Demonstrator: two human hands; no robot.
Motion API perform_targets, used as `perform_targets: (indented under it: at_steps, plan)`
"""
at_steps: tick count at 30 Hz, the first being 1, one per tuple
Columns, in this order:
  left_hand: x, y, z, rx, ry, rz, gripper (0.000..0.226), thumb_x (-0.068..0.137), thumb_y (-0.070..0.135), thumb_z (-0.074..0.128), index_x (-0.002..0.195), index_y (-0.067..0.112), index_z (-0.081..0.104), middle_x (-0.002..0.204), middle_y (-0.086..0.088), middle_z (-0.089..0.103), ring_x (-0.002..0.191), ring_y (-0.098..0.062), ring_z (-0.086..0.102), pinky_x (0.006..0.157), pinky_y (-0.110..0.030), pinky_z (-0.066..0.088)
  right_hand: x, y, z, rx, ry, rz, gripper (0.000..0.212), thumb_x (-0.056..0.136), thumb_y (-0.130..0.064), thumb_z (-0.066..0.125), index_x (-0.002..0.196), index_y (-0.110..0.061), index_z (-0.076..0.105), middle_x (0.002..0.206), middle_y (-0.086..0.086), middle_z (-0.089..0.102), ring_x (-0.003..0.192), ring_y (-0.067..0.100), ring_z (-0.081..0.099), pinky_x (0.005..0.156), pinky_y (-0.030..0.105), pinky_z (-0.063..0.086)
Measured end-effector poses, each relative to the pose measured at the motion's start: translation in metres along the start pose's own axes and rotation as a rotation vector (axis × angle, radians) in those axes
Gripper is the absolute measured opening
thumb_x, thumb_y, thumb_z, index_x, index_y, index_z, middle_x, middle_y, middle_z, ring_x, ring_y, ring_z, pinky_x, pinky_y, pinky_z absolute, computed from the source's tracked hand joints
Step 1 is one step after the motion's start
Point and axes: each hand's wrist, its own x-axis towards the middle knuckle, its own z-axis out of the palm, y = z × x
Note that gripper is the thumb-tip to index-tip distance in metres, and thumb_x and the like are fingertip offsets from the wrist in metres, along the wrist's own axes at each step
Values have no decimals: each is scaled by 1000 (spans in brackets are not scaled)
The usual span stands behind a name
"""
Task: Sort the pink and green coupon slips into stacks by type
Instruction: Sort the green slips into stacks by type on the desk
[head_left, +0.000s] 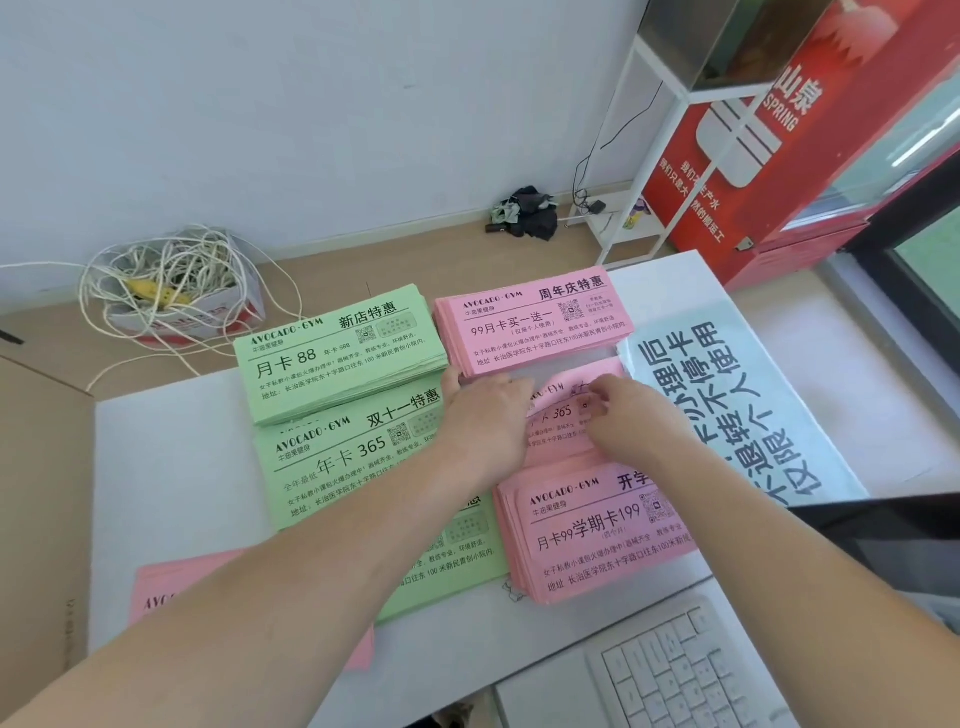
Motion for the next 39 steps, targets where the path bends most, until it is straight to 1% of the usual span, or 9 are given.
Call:
perform_targets:
  at_steps: [4, 8, 12, 15, 21, 27, 33, 36, 39]
  plan:
    - [-6, 11, 1, 2, 49, -27, 25, 81, 2, 55, 86, 26, 55, 88, 10, 55, 92, -18, 56, 93, -43, 26, -7, 6, -4, 126, 37, -6, 63, 91, -10, 53, 147, -31, 35, 127, 5, 59, 91, 23, 62, 73, 41, 58]
    - [-16, 17, -8, -79, 82, -26, 23, 84, 14, 61, 104, 25, 64, 101, 7, 56, 100, -20, 55, 81, -40, 22, -20, 5, -9, -42, 175, -61, 76, 91, -22, 64, 154, -37, 24, 131, 3, 37, 106, 23, 47, 70, 35, 45]
    - [-39, -1, -37, -403, 62, -27, 32, 91, 24, 65, 123, 26, 62, 123, 6, 64, 115, -19, 59, 101, -38, 42, -37, -4, -22, -77, 362, -220, 29, 94, -29, 62, 123, -29, 64, 146, 4, 33, 135, 27, 29, 100, 46, 43]
    - [-66, -25, -66, -554, 109, -46, 24, 88, 20, 69, 109, 29, 62, 104, 10, 69, 94, -16, 66, 79, -32, 52, -56, -28, -40, -147, 376, -368, 19, 98, -27, 54, 112, -20, 66, 141, 3, 48, 134, 28, 35, 108, 45, 35]
    - [-146, -86, -104, -649, 249, -129, 20, 86, 18, 73, 101, 28, 63, 86, 12, 69, 73, -6, 65, 65, -21, 53, -116, -118, -44, -264, 192, -490, 8, 94, -24, 52, 93, -24, 44, 87, -3, 56, 77, 19, 52, 64, 33, 42]
    - [-234, -156, -100, -694, 290, -289, 33, 84, -1, 67, 103, 26, 63, 89, 5, 70, 67, 3, 63, 55, -14, 51, -146, -188, 11, -155, -8, -572, 13, 91, -17, 55, 93, -27, 47, 84, -9, 55, 77, 18, 57, 58, 30, 44]
    - [-275, -200, -89, -693, 252, -413, 58, 87, -4, 57, 130, 35, 52, 106, 17, 67, 91, 2, 67, 63, -9, 49, -148, -223, 59, 25, -107, -531, 17, 89, -29, 72, 100, -35, 60, 91, -13, 60, 81, 11, 64, 79, 41, 59]
    - [-277, -206, -81, -521, 175, -435, 71, 85, -1, 53, 146, 36, 42, 113, 8, 64, 98, -13, 63, 66, -16, 45, -149, -228, 72, 35, -109, -495, 25, 92, -25, 66, 112, -40, 63, 98, -12, 60, 88, 16, 65, 84, 43, 59]
    - [-271, -208, -78, -274, 61, -459, 66, 85, 4, 54, 145, 28, 44, 129, 0, 49, 115, -23, 56, 86, -31, 51, -152, -231, 82, -16, -134, -471, 35, 95, -20, 57, 125, -38, 65, 116, -6, 64, 100, 20, 65, 90, 42, 57]
